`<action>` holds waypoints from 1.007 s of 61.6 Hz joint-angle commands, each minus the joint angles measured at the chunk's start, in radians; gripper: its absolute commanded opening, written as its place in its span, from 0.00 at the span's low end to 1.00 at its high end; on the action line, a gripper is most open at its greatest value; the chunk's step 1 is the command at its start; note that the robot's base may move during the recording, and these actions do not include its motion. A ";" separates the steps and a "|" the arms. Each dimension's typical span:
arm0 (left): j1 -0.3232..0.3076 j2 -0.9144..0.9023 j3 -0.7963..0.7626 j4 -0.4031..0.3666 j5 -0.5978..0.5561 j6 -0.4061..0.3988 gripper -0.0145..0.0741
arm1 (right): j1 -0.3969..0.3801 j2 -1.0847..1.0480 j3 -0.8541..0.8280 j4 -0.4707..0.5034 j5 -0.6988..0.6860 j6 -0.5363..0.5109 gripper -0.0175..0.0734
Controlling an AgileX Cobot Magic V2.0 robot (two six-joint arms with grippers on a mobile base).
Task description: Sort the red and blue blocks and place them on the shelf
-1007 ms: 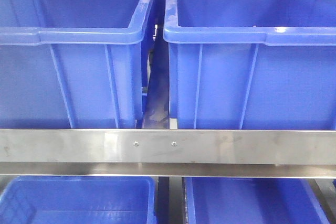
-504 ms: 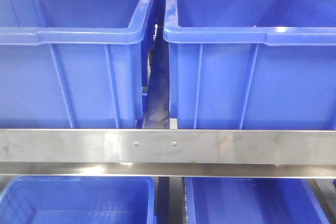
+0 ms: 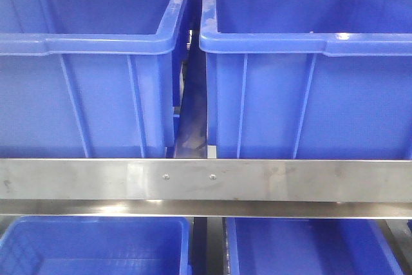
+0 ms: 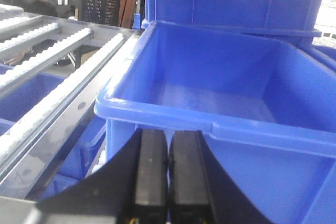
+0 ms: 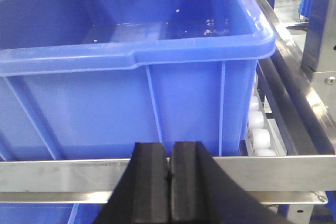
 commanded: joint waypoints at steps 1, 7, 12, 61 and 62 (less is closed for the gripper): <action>-0.017 -0.021 0.036 -0.008 -0.065 -0.006 0.32 | -0.005 -0.019 -0.020 -0.011 -0.084 -0.008 0.27; -0.022 -0.021 0.036 -0.008 -0.059 -0.006 0.32 | -0.005 -0.019 -0.020 -0.011 -0.084 -0.008 0.27; -0.019 -0.021 0.036 -0.008 -0.059 -0.006 0.32 | -0.005 -0.019 -0.020 -0.011 -0.084 -0.008 0.27; -0.011 -0.017 0.036 0.049 -0.029 0.005 0.32 | -0.005 -0.019 -0.020 -0.011 -0.084 -0.008 0.27; -0.011 -0.017 0.036 0.056 -0.026 0.005 0.32 | -0.005 -0.019 -0.020 -0.011 -0.084 -0.008 0.27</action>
